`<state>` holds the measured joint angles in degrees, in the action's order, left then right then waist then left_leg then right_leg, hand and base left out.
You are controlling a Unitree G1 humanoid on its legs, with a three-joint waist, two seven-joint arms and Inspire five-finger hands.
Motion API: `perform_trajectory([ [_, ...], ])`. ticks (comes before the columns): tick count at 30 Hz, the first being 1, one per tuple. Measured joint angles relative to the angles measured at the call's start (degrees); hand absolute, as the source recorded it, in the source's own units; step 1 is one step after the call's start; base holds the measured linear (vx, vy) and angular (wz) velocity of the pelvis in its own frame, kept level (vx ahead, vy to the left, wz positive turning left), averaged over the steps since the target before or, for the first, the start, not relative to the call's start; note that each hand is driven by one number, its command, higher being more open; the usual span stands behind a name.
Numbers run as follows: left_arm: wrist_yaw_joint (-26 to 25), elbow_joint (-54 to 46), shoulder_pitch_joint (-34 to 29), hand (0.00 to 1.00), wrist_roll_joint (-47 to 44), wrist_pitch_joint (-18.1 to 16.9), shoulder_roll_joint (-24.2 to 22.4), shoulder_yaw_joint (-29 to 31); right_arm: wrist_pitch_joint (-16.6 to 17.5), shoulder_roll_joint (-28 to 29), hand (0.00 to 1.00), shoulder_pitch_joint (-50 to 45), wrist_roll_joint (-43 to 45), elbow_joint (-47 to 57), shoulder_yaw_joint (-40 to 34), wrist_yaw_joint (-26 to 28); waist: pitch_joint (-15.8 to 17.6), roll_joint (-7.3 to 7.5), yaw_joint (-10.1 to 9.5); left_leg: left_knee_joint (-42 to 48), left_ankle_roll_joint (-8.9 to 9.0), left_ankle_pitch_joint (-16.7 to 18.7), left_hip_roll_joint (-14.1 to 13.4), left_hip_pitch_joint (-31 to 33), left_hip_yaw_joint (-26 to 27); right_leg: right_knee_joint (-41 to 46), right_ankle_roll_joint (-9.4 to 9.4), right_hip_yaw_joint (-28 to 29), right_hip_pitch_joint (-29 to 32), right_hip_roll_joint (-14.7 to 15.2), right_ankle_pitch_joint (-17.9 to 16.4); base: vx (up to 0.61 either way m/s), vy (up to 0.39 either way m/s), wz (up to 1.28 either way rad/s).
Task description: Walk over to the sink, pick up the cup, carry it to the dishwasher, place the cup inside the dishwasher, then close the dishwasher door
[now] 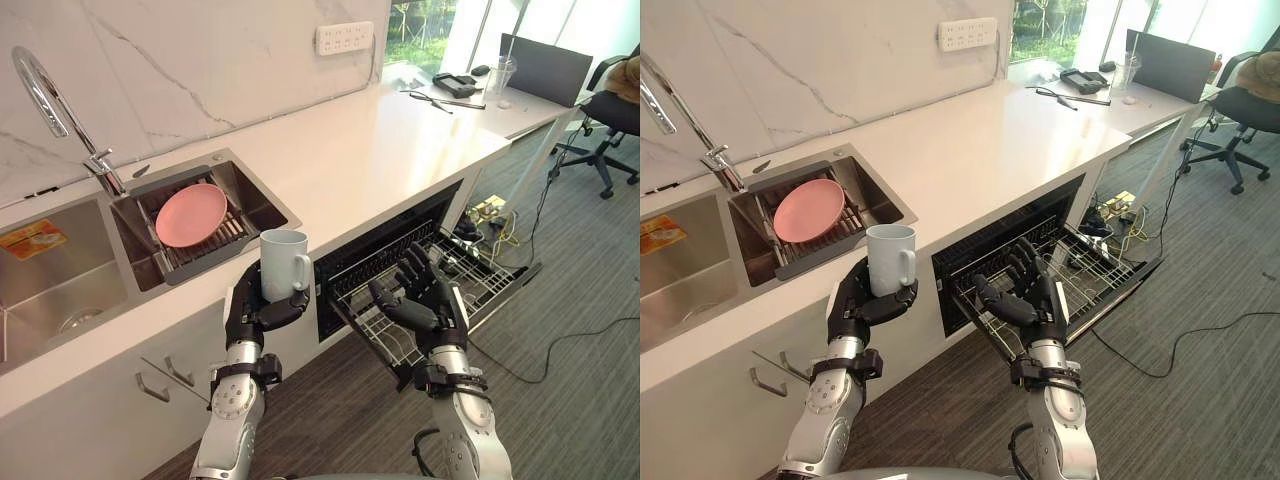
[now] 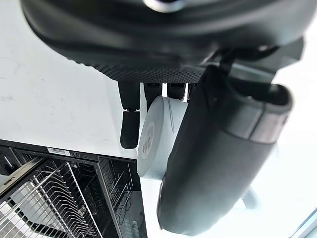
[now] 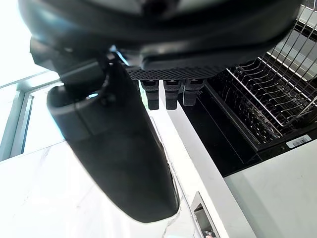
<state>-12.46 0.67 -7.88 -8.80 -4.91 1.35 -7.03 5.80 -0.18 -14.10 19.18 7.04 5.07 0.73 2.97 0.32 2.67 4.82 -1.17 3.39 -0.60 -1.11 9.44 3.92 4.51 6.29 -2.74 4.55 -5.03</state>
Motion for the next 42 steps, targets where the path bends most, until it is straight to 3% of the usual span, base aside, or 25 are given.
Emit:
perform_trajectory([
  [26,0.3,4.8,7.4,0.3,0.2,0.0,0.9,-3.2,0.0,-3.6,0.9,3.0,3.7,0.3,9.6,6.7,-1.7,-0.13,1.38,-4.5,-0.95,-3.4,1.5,-0.7,0.8,-1.4,0.49,0.9,1.1,0.7,2.1,-0.02,-0.003,-0.01],
  [42,1.7,2.9,7.4,0.3,0.9,0.0,0.5,-9.7,0.0,-2.5,0.9,4.2,3.3,0.3,9.9,1.6,-1.7,-0.23,1.37,-6.8,-1.15,-5.2,2.1,-1.4,-0.4,-1.5,0.47,-0.3,1.0,1.1,2.2,-0.03,-0.022,0.04],
])
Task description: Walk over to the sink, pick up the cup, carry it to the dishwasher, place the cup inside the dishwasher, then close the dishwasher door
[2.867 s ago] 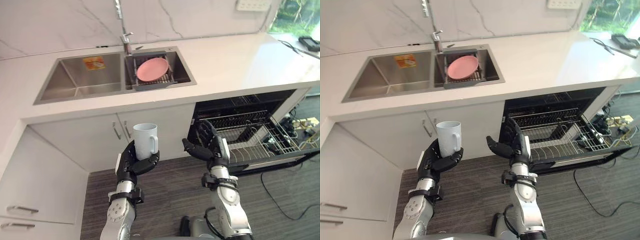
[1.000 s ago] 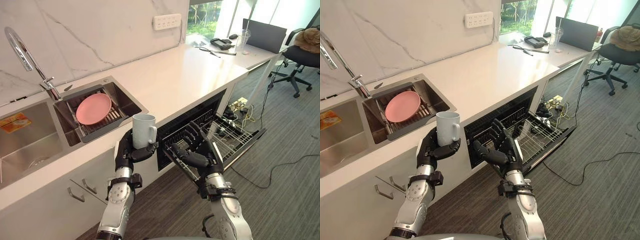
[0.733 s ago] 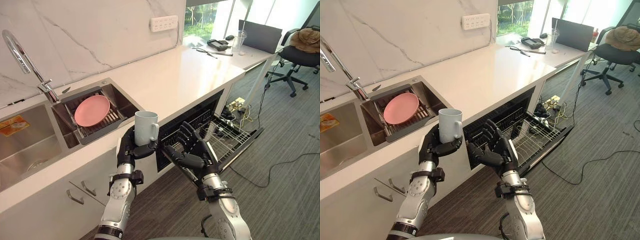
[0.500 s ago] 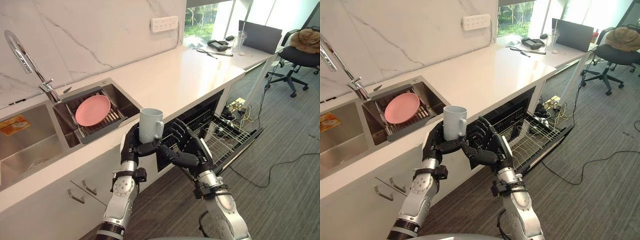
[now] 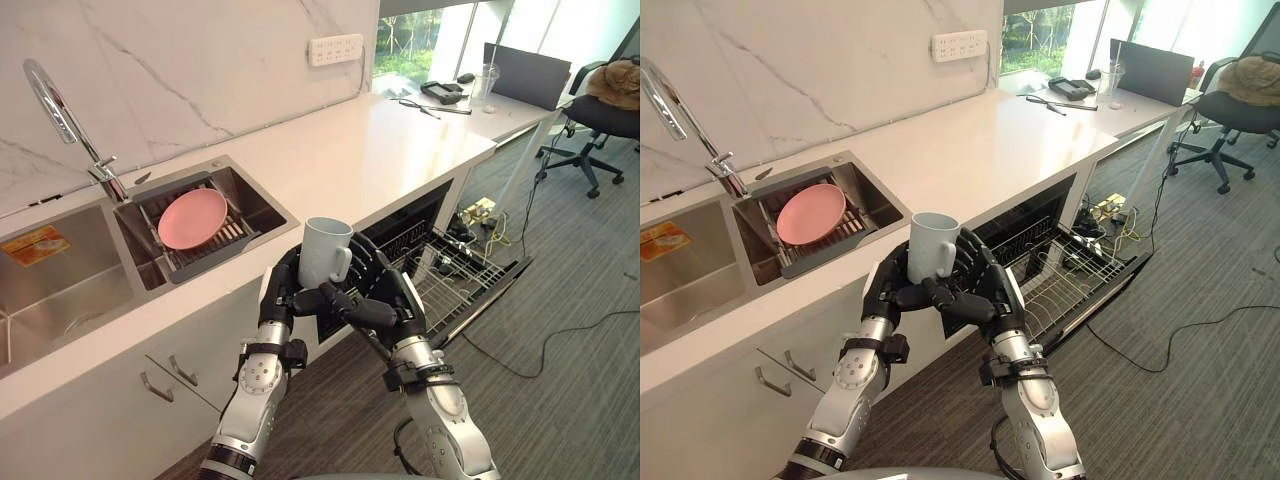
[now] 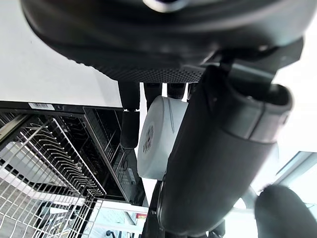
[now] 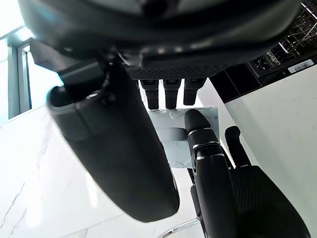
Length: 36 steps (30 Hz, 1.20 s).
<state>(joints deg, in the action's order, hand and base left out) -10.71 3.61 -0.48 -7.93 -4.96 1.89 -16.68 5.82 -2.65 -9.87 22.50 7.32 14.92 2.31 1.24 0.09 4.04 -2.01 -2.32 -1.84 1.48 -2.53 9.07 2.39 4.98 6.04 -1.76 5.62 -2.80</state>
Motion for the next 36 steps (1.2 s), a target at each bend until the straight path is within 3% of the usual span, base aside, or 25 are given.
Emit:
perform_trajectory([
  [10,1.3,-1.7,0.0,0.3,-0.1,-0.4,-0.1,-5.7,0.0,1.1,0.9,0.3,-0.1,-0.2,-1.0,-3.0,-0.1,-0.09,0.02,-1.7,0.03,-1.1,0.1,-0.5,-0.4,-0.6,-0.1,-0.5,0.0,0.0,0.1,-0.02,-0.016,0.02],
  [36,1.2,-1.3,2.0,0.3,-3.4,-2.0,3.0,-7.9,-0.1,-2.1,0.9,5.3,13.3,-2.6,0.8,-6.0,-1.6,0.22,-0.31,-2.6,0.13,-1.8,-0.4,-0.5,-0.8,-1.6,-0.33,-0.9,-0.4,-0.1,0.8,-0.01,-0.012,0.01],
])
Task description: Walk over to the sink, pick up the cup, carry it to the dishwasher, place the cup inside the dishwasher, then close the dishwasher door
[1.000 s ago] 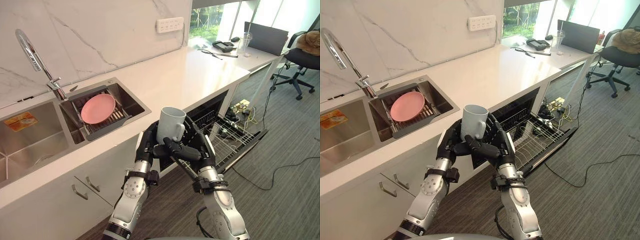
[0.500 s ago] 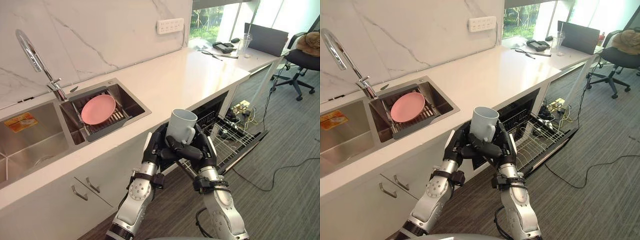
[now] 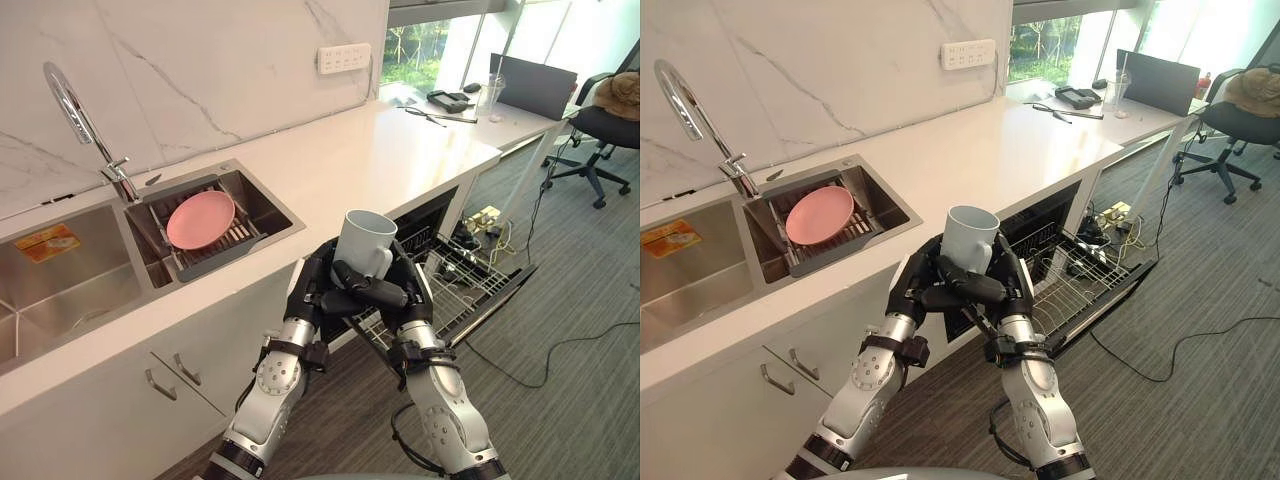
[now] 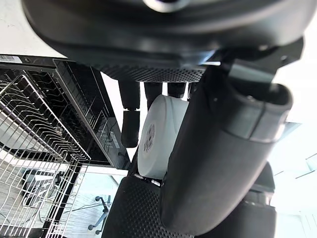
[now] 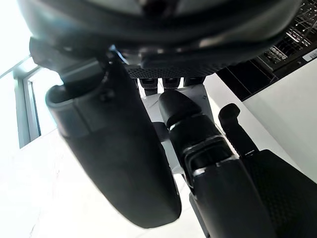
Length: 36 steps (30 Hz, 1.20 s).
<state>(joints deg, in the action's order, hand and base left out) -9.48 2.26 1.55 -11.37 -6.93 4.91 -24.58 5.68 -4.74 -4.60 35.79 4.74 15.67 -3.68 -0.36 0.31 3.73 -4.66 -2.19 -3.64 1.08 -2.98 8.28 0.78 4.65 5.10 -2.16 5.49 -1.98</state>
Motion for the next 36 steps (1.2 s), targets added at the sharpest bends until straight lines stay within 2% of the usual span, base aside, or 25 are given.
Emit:
perform_trajectory([
  [8,0.1,2.3,0.0,0.3,-1.1,-0.9,0.8,-0.3,-1.1,-0.7,0.9,0.5,4.8,-1.8,0.5,0.1,0.0,0.03,-0.24,0.0,0.06,0.0,-0.2,0.0,0.0,-0.1,-0.17,0.0,-0.1,-0.2,0.2,0.0,0.0,0.0],
  [9,0.1,2.8,0.0,0.3,-1.2,-1.0,0.8,-0.3,-1.4,-0.9,0.3,0.6,5.9,-2.2,0.6,0.3,0.0,0.05,-0.38,0.0,0.09,-0.1,-0.2,0.0,0.0,-0.2,-0.19,0.0,-0.1,-0.2,0.2,0.0,0.0,0.0],
  [14,0.8,3.2,-0.7,0.3,-2.2,-1.2,1.1,-0.3,-2.3,-2.1,0.3,0.8,7.3,-3.0,0.4,1.2,0.1,0.12,-1.18,-0.2,0.2,-0.1,-0.3,0.0,-0.2,-0.3,-0.2,-0.3,-0.2,-0.3,0.2,0.0,-0.006,0.01],
  [23,2.6,4.7,-2.4,0.3,-3.2,-2.7,0.7,0.9,-3.3,-2.1,0.3,1.3,7.5,-4.6,0.0,1.7,0.1,0.15,-1.2,-0.3,0.25,-0.2,-0.4,0.0,-0.5,-0.9,-0.33,-0.6,-0.6,-0.4,0.4,-0.01,-0.009,0.01],
  [24,2.7,4.7,-2.5,0.9,-3.2,-2.8,0.6,1.0,-3.5,-2.1,0.3,1.3,7.5,-4.6,-0.1,1.9,0.1,0.15,-1.21,-0.3,0.25,-0.2,-0.4,0.0,-0.5,-1.0,-0.34,-0.6,-0.6,-0.4,0.4,-0.03,-0.03,0.0],
  [30,5.3,4.5,-3.3,0.9,-3.2,-3.4,0.4,2.1,-4.0,-1.9,0.3,1.3,7.4,-4.6,-1.7,3.5,0.3,0.34,-1.2,-0.3,0.27,-0.2,0.0,0.0,-0.5,-0.9,-0.31,-0.6,-0.6,-0.3,0.4,0.0,0.0,0.0],
  [36,5.9,1.4,-6.1,0.9,-3.2,-2.9,-1.9,4.7,-4.2,0.5,0.3,1.0,5.6,-4.2,-3.2,5.4,0.5,0.4,-1.12,-0.3,0.33,-0.2,0.0,0.0,-0.7,-0.9,-0.26,-0.8,-0.6,-0.3,0.3,0.0,0.0,0.0],
])
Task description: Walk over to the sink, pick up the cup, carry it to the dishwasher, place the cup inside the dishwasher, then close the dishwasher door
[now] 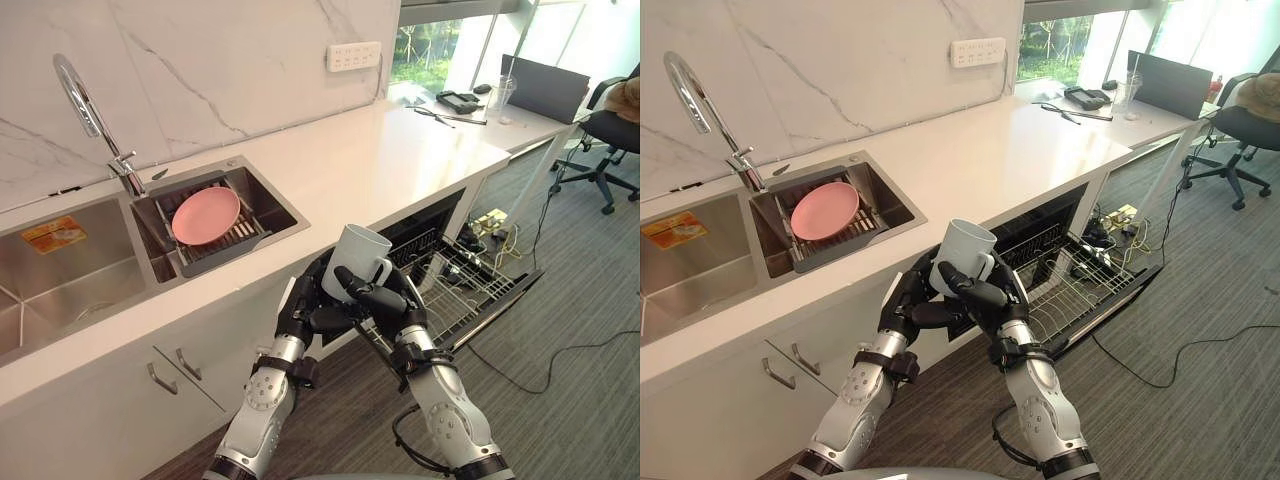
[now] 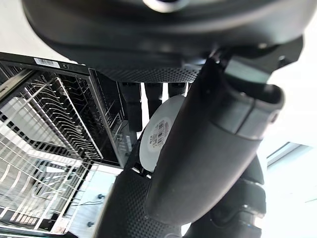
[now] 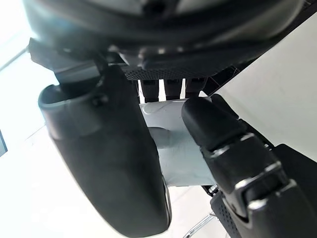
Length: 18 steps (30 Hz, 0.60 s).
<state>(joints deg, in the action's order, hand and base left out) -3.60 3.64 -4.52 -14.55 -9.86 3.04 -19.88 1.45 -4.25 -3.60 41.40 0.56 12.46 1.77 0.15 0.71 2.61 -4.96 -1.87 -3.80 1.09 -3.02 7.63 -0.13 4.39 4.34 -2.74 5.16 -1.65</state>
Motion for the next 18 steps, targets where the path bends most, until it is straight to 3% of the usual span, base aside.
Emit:
perform_trajectory([
  [15,3.9,-4.4,-1.2,0.9,-0.1,2.3,-2.2,2.1,0.0,5.1,0.3,-1.8,-13.6,4.0,-5.9,2.0,1.8,-0.16,0.51,0.0,0.32,0.2,0.2,0.0,-0.4,0.0,0.26,-0.4,-0.2,0.2,-0.2,0.0,0.0,0.0],
  [18,4.1,-6.8,-3.9,0.9,-0.1,2.5,-2.6,3.6,0.7,7.5,0.3,-1.7,-16.3,5.5,-12.4,-0.7,1.9,-0.29,0.57,0.0,0.27,0.3,0.2,0.0,-0.5,0.0,0.34,-0.4,-0.2,0.4,-0.3,0.0,0.0,0.0],
])
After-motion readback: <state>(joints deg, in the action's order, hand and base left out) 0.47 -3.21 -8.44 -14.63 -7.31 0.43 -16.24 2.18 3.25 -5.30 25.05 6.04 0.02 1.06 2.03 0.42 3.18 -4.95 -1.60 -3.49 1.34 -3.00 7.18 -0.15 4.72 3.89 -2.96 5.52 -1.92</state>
